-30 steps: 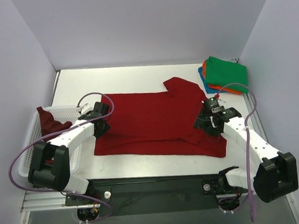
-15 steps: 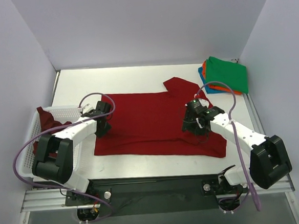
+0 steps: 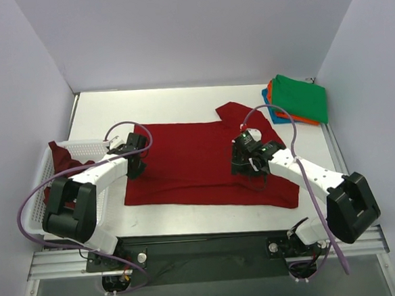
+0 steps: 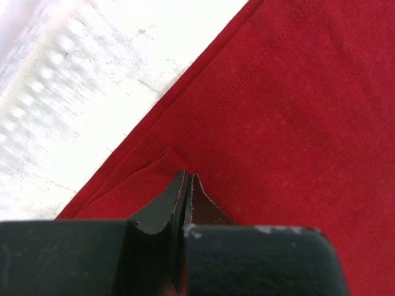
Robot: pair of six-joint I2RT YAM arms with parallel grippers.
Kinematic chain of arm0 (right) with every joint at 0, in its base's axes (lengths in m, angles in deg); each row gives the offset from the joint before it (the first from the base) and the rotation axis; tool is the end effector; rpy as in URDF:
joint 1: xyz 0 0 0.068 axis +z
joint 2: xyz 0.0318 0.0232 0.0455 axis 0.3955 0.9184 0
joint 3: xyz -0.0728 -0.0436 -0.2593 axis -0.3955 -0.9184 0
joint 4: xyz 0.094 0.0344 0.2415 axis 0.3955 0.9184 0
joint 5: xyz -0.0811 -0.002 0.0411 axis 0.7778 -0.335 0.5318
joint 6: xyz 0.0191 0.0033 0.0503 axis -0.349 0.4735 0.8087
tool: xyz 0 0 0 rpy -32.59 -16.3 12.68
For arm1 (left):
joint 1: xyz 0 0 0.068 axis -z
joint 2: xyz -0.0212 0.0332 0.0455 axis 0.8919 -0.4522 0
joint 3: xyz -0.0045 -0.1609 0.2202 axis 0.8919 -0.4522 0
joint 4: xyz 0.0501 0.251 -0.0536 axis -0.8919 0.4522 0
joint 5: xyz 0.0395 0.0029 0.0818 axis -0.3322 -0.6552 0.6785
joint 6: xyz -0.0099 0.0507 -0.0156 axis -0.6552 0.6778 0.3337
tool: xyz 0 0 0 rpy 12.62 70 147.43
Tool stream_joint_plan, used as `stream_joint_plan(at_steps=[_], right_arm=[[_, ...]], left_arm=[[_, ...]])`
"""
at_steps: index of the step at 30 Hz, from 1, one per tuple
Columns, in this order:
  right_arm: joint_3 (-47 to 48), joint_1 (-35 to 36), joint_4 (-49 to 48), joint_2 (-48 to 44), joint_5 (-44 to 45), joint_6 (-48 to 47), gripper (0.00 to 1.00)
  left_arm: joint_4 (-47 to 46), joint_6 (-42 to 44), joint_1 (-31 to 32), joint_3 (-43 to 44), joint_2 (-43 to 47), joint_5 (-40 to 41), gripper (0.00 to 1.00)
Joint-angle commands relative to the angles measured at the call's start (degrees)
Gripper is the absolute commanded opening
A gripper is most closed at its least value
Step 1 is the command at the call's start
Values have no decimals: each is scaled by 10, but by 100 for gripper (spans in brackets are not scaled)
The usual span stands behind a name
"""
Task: Fold and stack the t-shirts
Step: Fold the flattened tshirt in 1/3 of the way
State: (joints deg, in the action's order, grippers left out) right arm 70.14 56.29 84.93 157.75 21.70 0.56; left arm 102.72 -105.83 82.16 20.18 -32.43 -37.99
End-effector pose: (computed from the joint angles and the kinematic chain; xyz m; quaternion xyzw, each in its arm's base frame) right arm 0.2380 0.1511 0.2254 0.0439 0.9393 0.1637 0.2984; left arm 0.2744 -0.0787 0.1744 -0.3535 0.8912 0.0502 0.2797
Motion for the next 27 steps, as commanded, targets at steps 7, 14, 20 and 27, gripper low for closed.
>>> stream_joint_plan(at_steps=[7,14,20,27], right_arm=[[10,29,-5,59,30,-30,40],[17,46,-10,88,36,-12,37],[17,47,-7,107,49,-2,31],[14,48,-5,99,53,2,27]], left_arm=[[-19,15,2,11,21,-6,0],[-18,19,1,11,28,-7,0],[-20,23,1,10,27,-9,0],[-13,15,2,10,24,1,22]])
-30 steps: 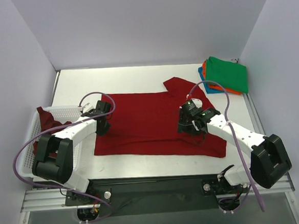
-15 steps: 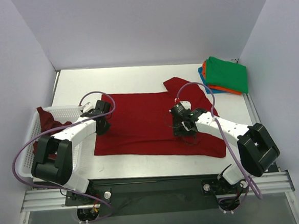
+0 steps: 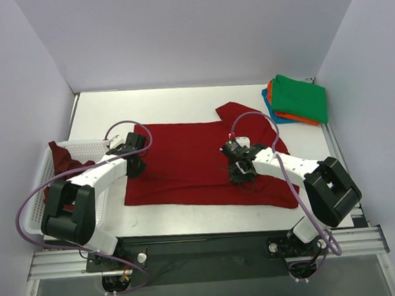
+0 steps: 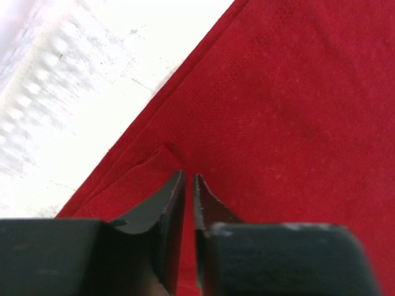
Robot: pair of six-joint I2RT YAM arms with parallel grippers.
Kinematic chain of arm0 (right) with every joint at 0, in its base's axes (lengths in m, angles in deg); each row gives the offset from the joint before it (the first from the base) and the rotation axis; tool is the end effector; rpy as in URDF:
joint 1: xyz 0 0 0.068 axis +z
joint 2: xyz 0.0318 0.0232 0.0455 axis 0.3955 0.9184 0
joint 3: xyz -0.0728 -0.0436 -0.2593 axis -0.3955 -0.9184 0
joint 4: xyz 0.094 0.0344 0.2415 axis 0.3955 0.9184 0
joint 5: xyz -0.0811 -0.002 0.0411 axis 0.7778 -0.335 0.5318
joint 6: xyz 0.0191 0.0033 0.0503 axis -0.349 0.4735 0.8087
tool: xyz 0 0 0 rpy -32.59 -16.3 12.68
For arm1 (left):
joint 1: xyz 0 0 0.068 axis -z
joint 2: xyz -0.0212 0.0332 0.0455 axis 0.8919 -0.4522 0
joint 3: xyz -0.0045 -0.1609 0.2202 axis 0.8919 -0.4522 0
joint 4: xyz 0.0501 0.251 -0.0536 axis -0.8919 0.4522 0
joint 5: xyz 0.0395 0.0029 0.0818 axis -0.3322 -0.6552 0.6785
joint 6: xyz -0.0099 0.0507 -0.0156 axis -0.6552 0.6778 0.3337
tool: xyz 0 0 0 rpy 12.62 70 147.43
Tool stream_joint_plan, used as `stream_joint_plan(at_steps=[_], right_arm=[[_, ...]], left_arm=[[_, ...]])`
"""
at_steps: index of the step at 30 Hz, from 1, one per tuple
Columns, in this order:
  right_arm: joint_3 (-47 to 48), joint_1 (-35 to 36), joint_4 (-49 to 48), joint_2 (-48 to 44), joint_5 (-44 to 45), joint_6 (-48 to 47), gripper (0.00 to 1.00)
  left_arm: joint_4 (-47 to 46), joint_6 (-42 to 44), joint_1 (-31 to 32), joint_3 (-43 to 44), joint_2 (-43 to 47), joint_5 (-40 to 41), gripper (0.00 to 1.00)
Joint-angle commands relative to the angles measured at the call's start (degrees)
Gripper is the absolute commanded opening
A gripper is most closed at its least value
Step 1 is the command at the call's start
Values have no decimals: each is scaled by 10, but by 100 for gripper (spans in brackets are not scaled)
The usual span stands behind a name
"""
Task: Fold and stack the t-shirts
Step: Fold the flattened tshirt in 1/3 of the way
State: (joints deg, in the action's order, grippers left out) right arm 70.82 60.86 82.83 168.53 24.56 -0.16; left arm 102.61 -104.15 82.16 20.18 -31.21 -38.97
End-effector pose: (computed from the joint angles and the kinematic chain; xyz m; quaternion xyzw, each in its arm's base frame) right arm 0.2437 0.1817 0.1799 0.0045 0.9604 0.1137 0.2541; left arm 0.2732 -0.0789 0.1799 -0.3410 0.8956 0.0404 0.2828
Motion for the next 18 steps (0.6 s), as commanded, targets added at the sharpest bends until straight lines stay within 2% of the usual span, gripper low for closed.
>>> stream_joint_plan(at_steps=[1,4,7,13,18], right_arm=[[8,2,16,-9,25,9,26],[9,1,16,-6,25,10,23],[10,2,16,-3,24,11,21],[11,2,12,-1,19,11,19],[10,3,8,1,18,13,17]], left_arm=[[-11,-1,2,11,10,13,26],[1,-8,2,18,5,19,36],[9,-12,3,19,-1,25,41],[10,-18,6,20,-23,26,42],[7,-20,9,21,-36,24,38]])
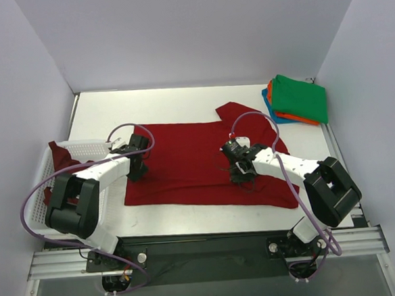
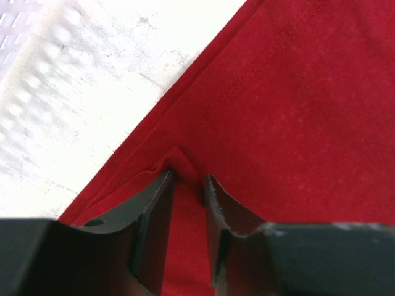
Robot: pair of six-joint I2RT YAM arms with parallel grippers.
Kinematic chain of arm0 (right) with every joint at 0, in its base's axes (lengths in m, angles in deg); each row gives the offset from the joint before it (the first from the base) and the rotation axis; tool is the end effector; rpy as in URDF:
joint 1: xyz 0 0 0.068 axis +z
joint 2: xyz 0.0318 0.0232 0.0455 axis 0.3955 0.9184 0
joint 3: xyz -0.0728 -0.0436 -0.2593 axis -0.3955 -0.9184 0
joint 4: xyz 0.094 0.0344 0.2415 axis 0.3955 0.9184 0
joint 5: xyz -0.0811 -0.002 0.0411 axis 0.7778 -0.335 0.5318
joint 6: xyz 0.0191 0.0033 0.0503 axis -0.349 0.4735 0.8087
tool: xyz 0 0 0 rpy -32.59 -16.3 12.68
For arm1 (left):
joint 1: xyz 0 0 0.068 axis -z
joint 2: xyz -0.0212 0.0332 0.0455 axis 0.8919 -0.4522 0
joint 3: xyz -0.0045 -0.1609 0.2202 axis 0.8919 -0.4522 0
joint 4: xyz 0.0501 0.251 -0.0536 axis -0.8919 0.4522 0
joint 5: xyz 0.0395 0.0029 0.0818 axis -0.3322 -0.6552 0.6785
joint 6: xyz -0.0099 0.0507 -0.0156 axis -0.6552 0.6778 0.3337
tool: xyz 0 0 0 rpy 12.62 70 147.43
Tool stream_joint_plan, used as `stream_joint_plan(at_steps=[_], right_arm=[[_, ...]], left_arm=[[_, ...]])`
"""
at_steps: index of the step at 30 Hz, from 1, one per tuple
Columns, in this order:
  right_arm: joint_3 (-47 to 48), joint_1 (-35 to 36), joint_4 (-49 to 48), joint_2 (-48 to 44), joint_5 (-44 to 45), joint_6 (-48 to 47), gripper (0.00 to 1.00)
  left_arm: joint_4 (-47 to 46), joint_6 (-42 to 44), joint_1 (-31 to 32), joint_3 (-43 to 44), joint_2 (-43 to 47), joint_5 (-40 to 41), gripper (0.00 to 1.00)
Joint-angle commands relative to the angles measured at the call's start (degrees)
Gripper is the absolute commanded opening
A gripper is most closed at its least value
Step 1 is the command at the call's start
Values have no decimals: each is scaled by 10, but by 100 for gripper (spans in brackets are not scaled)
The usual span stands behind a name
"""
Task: Fold and stack the t-shirts
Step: Fold the flattened tshirt in 1/3 of the way
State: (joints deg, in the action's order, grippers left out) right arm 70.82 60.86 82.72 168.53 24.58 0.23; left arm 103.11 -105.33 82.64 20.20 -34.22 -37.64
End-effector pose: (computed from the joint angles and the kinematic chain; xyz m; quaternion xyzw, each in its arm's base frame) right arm 0.2439 0.1818 0.1801 0.0079 0.9602 0.1150 0.2546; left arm 0.2749 -0.0812 0.1660 -0.3435 0.8979 0.0644 0.2676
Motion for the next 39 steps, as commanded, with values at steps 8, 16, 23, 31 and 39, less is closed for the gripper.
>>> stream_joint_plan(at_steps=[8,16,23,31,39], right_arm=[[5,3,9,-5,22,12,7],[-2,2,10,-19,28,19,0],[-9,2,11,-26,41,23,0],[-22,-7,11,-50,60,29,0],[-7,-7,8,-21,59,22,0]], left_arm=[[3,-5,5,22,10,7,13],[17,4,5,18,47,2,0],[16,7,5,6,65,0,0],[19,7,4,0,78,4,0],[30,1,3,1,78,23,0]])
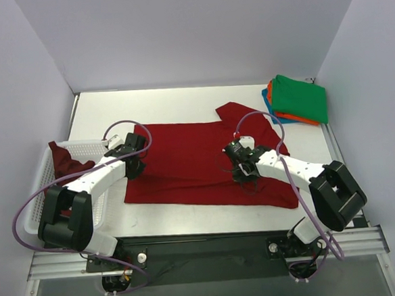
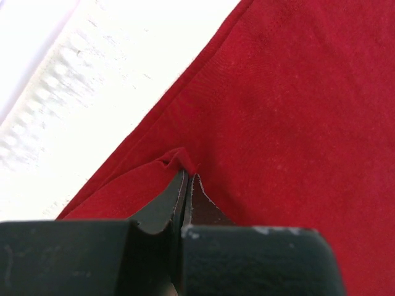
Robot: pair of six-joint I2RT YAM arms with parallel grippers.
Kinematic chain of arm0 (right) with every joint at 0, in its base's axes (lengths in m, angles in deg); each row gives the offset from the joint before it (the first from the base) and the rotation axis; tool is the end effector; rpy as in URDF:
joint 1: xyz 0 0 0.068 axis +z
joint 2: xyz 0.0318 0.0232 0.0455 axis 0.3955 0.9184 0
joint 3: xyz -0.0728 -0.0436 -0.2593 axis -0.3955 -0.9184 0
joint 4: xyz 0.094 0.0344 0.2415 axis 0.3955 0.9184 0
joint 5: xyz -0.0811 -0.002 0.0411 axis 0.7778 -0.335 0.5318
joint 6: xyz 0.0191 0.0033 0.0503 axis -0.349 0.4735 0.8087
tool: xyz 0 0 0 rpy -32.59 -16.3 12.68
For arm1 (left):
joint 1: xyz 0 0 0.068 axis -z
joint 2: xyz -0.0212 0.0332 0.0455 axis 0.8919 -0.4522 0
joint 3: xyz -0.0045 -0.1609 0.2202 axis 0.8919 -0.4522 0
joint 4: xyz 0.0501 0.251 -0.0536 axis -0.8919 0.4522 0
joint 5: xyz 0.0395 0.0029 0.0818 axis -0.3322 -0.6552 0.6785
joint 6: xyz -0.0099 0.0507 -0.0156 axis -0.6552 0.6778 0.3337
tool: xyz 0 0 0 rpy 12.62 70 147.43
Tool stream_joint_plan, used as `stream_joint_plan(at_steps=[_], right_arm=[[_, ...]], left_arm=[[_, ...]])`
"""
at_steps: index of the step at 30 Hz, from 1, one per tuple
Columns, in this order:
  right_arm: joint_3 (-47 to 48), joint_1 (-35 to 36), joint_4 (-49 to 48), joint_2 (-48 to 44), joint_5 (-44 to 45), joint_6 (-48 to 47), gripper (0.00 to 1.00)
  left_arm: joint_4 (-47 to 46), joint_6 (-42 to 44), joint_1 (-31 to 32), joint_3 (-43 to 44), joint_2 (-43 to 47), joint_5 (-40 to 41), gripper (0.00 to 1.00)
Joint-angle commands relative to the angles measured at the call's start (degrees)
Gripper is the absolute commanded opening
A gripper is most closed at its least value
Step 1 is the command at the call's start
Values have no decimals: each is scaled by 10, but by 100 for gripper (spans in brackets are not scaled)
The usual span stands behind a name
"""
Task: Fold and stack the t-shirts
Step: Fold the flattened tshirt in 1/3 of the way
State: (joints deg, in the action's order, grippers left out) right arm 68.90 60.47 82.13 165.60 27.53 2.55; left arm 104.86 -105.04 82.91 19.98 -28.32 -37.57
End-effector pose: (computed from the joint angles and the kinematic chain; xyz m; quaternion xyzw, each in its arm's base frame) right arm 0.2388 0.1731 0.1855 0.0387 0.9538 0.1080 0.2777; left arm 0.2647 -0.0789 0.1907 -0.3442 0.8910 0.0435 0.2929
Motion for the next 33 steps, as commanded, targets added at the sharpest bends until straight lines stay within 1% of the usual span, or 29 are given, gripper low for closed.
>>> stream_joint_plan(at_steps=[1,11,12,13,14,15,17,18,19,21,22,23,25,27,28,30,31,33], right_arm=[[14,-3,13,11,29,0,0],[16,-3,-22,26,17,-12,1],[17,-3,-25,27,14,-17,3],[18,-4,-29,26,13,-21,10],[20,-3,-28,24,13,-24,15],[22,-3,-29,22,14,-28,24],[22,-8,-28,7,9,-31,33],[20,-10,-27,-2,6,-32,39],[17,-12,-26,-12,5,-31,42],[11,-22,-16,-47,-2,-29,45],[1,-25,-5,-61,-3,-24,46],[-5,-31,0,-91,-4,-21,46],[-24,-53,14,-125,-16,-11,46],[-67,-75,20,-179,-42,-6,44],[-82,-101,22,-198,-48,-6,43],[-126,-128,28,-246,-63,-6,40],[-139,-151,29,-260,-83,-4,40],[-172,-163,27,-285,-98,-2,40]], left_arm=[[15,-2,1,2,19,26,0],[3,-12,1,1,3,50,0],[1,-13,1,0,-1,50,0],[-4,-13,1,-2,-3,52,0],[-10,-13,1,-5,-4,53,0],[-14,-14,1,-7,-6,53,5],[-25,-13,1,-10,-7,52,14],[-29,-9,1,-11,-7,51,30],[-34,-8,1,-12,-8,50,36],[-46,2,2,-18,-4,43,46],[-62,7,2,-22,0,39,52],[-71,10,2,-24,7,28,56],[-108,32,2,-35,18,12,61],[-127,55,5,-37,30,-14,64],[-140,63,7,-35,34,-22,65],[-149,80,14,-30,39,-45,67],[-154,85,17,-22,40,-52,67],[-155,99,23,-11,38,-69,67]])
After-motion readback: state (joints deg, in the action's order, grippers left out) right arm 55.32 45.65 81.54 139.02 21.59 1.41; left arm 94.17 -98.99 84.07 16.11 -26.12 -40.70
